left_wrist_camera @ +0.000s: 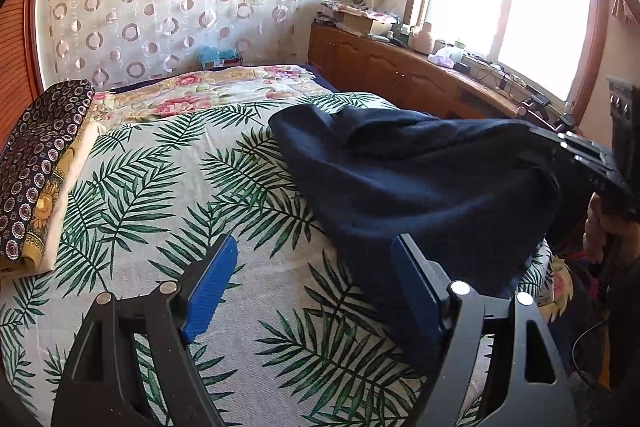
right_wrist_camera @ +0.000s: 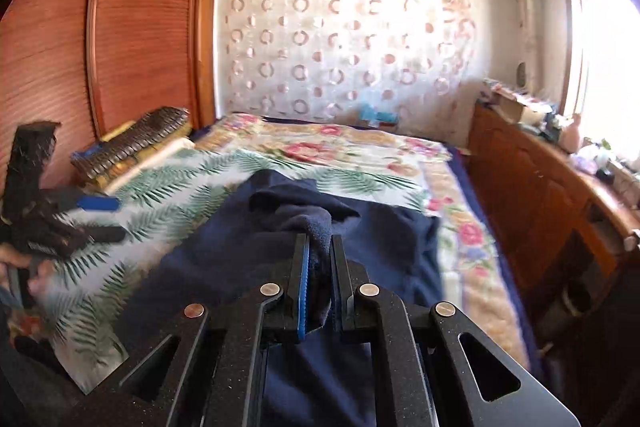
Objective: Fold small clothes
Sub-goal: 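Grasp the folded shirt edge with the right gripper, then lift the held edge with the right gripper and fold it over the shirt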
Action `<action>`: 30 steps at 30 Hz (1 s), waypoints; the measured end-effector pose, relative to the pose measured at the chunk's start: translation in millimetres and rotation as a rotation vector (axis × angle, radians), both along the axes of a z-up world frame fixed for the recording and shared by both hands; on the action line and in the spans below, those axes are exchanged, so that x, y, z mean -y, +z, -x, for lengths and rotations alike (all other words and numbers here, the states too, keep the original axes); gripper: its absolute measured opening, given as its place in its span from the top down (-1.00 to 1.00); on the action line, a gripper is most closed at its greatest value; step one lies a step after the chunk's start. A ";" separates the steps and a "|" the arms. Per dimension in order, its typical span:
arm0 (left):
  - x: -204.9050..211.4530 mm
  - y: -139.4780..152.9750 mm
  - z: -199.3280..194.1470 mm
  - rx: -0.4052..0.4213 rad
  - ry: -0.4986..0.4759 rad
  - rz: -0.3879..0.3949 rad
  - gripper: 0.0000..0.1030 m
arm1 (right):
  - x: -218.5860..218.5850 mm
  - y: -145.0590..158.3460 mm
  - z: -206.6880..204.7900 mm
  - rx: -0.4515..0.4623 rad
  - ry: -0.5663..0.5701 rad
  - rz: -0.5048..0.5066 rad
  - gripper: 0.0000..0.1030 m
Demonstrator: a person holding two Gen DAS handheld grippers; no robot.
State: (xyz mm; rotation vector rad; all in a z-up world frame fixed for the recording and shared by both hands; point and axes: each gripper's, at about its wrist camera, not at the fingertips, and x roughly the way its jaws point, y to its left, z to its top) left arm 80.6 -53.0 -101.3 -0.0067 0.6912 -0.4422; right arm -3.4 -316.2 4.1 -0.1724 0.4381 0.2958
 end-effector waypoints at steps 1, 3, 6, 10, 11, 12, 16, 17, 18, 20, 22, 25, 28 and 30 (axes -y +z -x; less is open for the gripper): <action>0.9 -0.3 0.1 -0.001 -0.003 0.002 -0.56 | 6.3 -5.2 1.8 -0.018 -0.014 0.003 0.83; 2.9 -0.7 0.2 -0.002 -0.009 0.004 -0.56 | 19.7 -19.6 4.6 -0.064 -0.048 0.000 0.83; 5.8 -1.9 -0.6 -0.005 -0.013 0.003 -0.56 | 31.4 -44.2 2.8 -0.160 -0.056 -0.012 0.83; 9.4 -1.8 -0.4 -0.004 -0.014 0.003 -0.56 | 36.5 -67.1 2.9 -0.227 -0.075 -0.010 0.83; 9.8 -1.3 0.4 0.002 -0.012 0.003 -0.56 | 36.3 -66.3 4.1 -0.220 -0.080 -0.016 0.83; 9.9 -0.6 1.4 0.009 -0.015 0.006 -0.56 | 36.1 -64.0 5.6 -0.215 -0.080 -0.021 0.83; 11.3 1.8 2.5 0.018 -0.015 0.008 -0.56 | 38.8 -59.8 2.2 -0.209 -0.072 -0.019 0.83; 11.3 2.4 3.3 0.022 -0.015 0.010 -0.56 | 37.0 -59.7 2.0 -0.210 -0.071 -0.014 0.82; 11.8 2.7 3.8 0.022 -0.014 0.012 -0.56 | 37.0 -58.1 2.8 -0.209 -0.072 -0.010 0.80; 12.5 2.4 4.7 0.020 -0.016 0.014 -0.56 | 32.7 -58.1 0.6 -0.200 -0.080 -0.003 0.74; 13.7 2.7 5.2 0.020 -0.015 0.009 -0.56 | 35.7 -50.5 6.1 -0.177 -0.100 0.000 0.60; 13.3 3.1 5.7 0.022 -0.014 0.012 -0.56 | 38.3 -41.0 10.8 -0.150 -0.112 -0.008 0.38; 13.0 2.9 6.1 0.023 -0.012 0.015 -0.56 | 36.0 -31.6 9.4 -0.127 -0.117 -0.003 0.15; 12.9 2.3 6.0 0.021 -0.010 0.016 -0.56 | 30.5 -26.4 2.0 -0.124 -0.107 0.002 0.10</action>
